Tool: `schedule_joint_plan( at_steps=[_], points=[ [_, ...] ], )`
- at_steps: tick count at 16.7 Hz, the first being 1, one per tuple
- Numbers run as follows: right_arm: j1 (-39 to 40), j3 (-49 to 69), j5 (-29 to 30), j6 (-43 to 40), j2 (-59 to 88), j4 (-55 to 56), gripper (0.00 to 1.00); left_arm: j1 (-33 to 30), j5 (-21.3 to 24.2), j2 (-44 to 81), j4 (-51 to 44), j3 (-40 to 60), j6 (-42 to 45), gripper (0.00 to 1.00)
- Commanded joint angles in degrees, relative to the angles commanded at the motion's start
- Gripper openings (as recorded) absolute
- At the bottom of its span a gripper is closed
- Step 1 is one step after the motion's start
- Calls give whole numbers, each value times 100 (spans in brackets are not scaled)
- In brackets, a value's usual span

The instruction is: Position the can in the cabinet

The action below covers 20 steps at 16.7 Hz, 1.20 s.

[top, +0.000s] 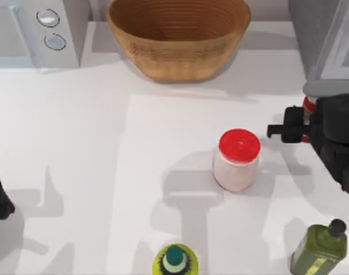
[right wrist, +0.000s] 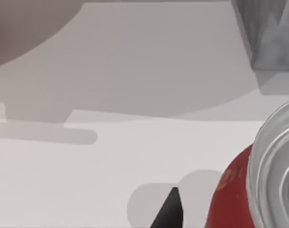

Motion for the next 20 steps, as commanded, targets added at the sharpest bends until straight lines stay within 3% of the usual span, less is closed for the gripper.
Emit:
schedule_joint_plan(
  at_steps=[5, 10, 20],
  points=[
    [232, 367, -241, -8, -1170, -1907, 0, 0, 0, 0, 0, 0, 0, 100],
    [178, 1107, 1, 35, -2039, -3511, 0, 0, 0, 0, 0, 0, 0, 100],
    [71, 1057, -16, -17, -2535, -3754, 0, 0, 0, 0, 0, 0, 0, 100]
  ],
)
